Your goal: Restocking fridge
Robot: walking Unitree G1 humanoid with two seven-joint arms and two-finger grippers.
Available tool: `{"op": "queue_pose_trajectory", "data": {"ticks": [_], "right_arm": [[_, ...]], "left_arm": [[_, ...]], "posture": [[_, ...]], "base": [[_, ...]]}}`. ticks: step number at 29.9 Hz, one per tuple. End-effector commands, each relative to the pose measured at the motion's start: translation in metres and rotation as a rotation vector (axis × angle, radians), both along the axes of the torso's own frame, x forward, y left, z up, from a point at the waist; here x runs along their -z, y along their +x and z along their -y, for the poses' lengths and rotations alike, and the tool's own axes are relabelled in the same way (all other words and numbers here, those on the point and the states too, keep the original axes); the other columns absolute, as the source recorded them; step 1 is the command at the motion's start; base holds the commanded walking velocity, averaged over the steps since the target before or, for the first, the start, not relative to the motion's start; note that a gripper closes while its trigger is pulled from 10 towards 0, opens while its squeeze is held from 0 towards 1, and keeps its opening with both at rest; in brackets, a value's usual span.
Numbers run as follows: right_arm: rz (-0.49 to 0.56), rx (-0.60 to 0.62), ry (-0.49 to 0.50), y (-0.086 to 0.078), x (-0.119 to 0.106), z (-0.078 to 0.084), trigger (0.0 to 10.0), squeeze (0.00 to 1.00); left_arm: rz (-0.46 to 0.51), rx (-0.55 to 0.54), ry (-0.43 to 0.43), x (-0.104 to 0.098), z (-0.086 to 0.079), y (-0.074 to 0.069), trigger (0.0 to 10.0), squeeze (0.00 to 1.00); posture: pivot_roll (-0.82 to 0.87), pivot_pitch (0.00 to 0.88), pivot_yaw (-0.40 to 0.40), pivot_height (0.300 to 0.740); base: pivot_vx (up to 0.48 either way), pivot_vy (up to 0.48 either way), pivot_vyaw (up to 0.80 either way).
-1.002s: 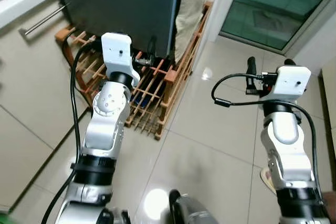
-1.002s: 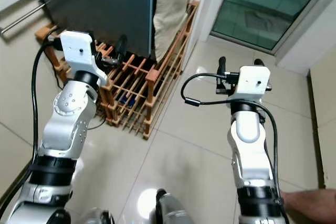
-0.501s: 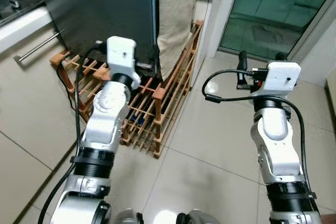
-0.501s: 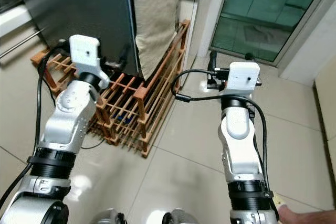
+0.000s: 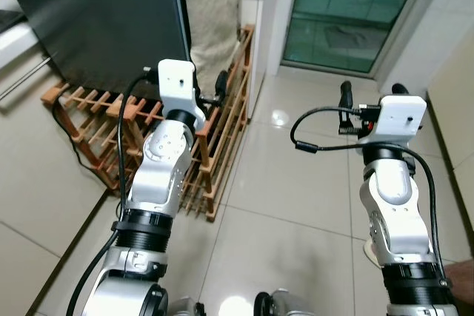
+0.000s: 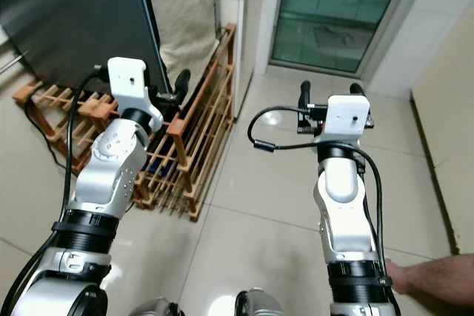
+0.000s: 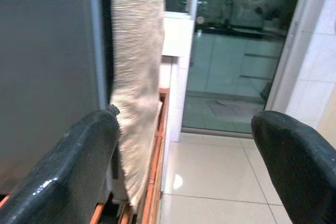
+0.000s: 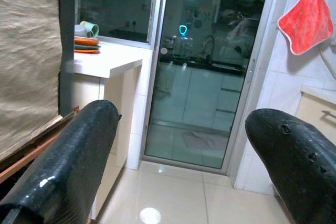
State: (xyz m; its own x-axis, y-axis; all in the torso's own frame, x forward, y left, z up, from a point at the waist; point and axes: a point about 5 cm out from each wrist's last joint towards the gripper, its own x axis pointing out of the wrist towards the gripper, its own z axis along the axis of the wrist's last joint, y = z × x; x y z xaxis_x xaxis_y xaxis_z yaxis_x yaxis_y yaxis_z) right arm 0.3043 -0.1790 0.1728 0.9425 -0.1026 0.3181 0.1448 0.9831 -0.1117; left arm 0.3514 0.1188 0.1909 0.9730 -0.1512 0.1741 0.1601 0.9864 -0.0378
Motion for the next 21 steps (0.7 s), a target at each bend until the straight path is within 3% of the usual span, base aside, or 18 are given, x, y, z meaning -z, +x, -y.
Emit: {"op": "queue_pose_trajectory", "data": {"ticks": [1,11,15,21], "right_arm": [[0.020,-0.008,-0.008,-0.001,-0.005,0.001,10.0,0.27],[0.014,-0.035,0.002,-0.001,-0.001,-0.005,10.0,0.27],[0.010,-0.064,-0.001,-0.002,0.000,-0.010,10.0,0.27],[0.010,-0.065,-0.006,-0.002,0.001,-0.010,10.0,0.27]], "left_arm": [[0.021,-0.011,-0.002,-0.004,-0.001,0.001,10.0,0.00],[0.055,0.073,0.073,-0.009,0.009,0.001,10.0,0.00],[0.077,0.133,0.144,-0.012,0.017,-0.001,10.0,0.00],[0.074,0.164,0.137,-0.010,0.022,-0.002,10.0,0.00]], "posture": [[-0.11,0.072,-0.004,0.732],[-0.11,0.073,0.009,0.732],[-0.11,0.071,0.009,0.732],[-0.11,0.067,0.009,0.732]], "base": [[0.000,0.000,0.00],[0.000,0.000,0.00],[0.000,0.475,0.00],[0.000,0.453,0.00]]}}
